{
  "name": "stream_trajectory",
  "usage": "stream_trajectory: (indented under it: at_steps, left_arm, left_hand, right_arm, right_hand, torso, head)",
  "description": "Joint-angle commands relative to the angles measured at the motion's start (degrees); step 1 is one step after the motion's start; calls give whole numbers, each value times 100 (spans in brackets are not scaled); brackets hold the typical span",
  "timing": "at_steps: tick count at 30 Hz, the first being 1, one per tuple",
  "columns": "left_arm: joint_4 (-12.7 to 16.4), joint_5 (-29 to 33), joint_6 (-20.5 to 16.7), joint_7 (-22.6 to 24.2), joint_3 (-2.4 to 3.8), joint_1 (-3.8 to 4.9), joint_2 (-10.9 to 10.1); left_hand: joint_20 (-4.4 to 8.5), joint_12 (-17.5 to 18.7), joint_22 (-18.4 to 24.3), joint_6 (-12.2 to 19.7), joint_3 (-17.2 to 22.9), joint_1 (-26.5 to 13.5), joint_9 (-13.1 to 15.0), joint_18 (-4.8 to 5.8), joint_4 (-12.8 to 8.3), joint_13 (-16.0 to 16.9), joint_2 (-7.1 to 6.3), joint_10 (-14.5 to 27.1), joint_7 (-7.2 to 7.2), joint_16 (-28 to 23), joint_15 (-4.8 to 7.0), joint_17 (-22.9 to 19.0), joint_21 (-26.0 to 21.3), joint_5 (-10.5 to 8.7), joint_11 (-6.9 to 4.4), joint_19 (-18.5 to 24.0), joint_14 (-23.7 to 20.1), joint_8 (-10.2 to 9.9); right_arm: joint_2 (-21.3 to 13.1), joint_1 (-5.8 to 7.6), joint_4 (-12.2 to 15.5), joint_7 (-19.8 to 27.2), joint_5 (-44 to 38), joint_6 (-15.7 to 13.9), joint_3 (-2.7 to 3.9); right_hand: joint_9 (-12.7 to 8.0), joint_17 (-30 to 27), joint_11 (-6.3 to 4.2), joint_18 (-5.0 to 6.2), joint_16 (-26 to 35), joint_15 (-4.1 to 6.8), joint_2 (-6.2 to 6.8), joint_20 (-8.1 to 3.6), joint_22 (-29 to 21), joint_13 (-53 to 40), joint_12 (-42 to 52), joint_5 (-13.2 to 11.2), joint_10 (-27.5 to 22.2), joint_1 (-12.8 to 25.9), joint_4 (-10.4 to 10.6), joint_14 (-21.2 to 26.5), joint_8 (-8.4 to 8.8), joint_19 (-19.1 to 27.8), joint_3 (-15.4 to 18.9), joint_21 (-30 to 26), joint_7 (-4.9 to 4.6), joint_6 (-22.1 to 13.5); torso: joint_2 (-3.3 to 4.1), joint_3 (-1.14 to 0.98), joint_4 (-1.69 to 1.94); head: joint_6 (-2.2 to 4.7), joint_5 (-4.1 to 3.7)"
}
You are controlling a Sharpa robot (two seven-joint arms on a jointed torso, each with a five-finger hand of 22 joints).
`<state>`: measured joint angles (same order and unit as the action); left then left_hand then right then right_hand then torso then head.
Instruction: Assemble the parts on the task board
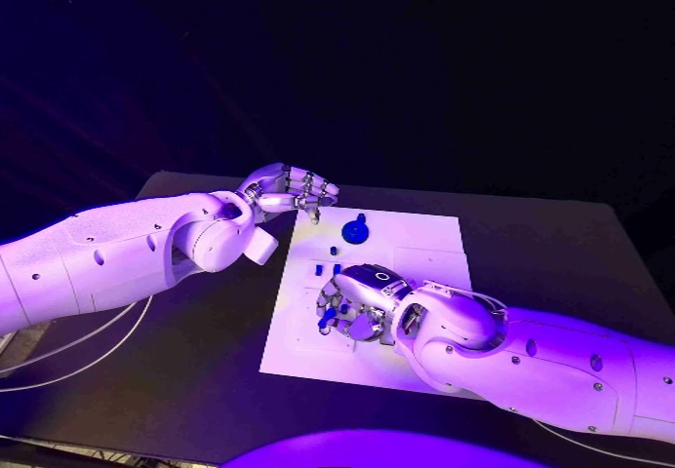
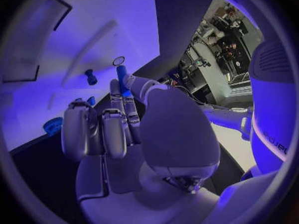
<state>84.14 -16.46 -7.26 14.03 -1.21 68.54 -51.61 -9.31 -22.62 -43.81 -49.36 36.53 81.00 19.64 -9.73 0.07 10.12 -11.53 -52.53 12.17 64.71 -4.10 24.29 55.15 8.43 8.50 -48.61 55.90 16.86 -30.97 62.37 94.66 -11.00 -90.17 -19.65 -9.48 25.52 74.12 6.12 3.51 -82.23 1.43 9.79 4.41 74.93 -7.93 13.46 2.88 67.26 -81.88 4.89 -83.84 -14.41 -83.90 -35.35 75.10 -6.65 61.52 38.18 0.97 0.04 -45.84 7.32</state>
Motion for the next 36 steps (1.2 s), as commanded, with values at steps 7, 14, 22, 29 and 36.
stream_trajectory:
  at_steps: [7, 14, 22, 29, 36]
  left_arm:
    - [18, 35, 86, 19, 4, 4, -3]
    - [20, 35, 87, 14, 4, 4, -7]
    - [23, 35, 83, 10, 4, 4, -15]
    - [26, 35, 81, 7, 4, 4, -20]
    - [28, 35, 80, 5, 4, 4, -25]
  left_hand:
    - [0, -21, -2, 31, -14, -55, 2, -86, 29, -3, 15, 42, 9, 19, 9, -6, -23, 23, 4, 25, -36, 34]
    - [0, -21, -2, 31, -14, -55, 2, -86, 29, -3, 15, 42, 9, 19, 9, -6, -23, 23, 4, 25, -36, 34]
    - [0, -21, -2, 31, -14, -55, 2, -86, 29, -3, 15, 42, 9, 19, 9, -6, -23, 23, 4, 25, -36, 34]
    - [-4, -47, 5, 50, -4, -60, 2, -87, 33, -5, 22, 61, 12, 29, 7, -8, -33, 25, 6, 25, -42, 48]
    - [-4, -47, 5, 50, -4, -60, 2, -87, 33, -5, 22, 61, 12, 29, 7, -8, -33, 25, 6, 25, -42, 48]
  right_arm:
    - [-3, -10, -38, -1, -248, 337, -8]
    - [11, -13, -53, -19, -284, 444, -17]
    - [28, -19, -65, -28, -290, 512, -24]
    - [39, -22, -69, -42, -296, 529, -28]
    - [57, -23, -73, -128, -351, 502, -30]
  right_hand:
    - [20, 7, -345, -65, -17, 26, -65, -31, 1014, -14, -19, 23, 410, 2, -72, -309, -20, -167, -37, -23, -25, -7]
    - [22, 12, -345, -66, -20, 25, -65, -30, 1017, -15, -20, 25, 412, 5, -78, -310, -21, -169, -42, -17, -26, -7]
    - [22, 12, -345, -66, -20, 25, -65, -30, 1017, -15, -20, 25, 412, 5, -78, -310, -21, -169, -42, -17, -26, -7]
    - [28, 8, -343, -64, -18, 24, -64, -29, 1015, -20, -26, 27, 416, 20, -98, -309, -24, -166, -56, -25, -28, -8]
    - [35, -17, -337, -59, -6, 17, -50, -25, 1009, -26, -48, 25, 405, 62, -132, -304, -19, -158, -72, -54, -38, -28]
  torso:
    - [-5, 2, -2]
    - [-3, 2, 2]
    - [-3, 4, 3]
    - [-5, 5, 4]
    - [-5, 8, 1]
  head:
    - [-21, 19]
    - [-32, 29]
    - [-37, 14]
    - [-47, 11]
    - [-45, 14]
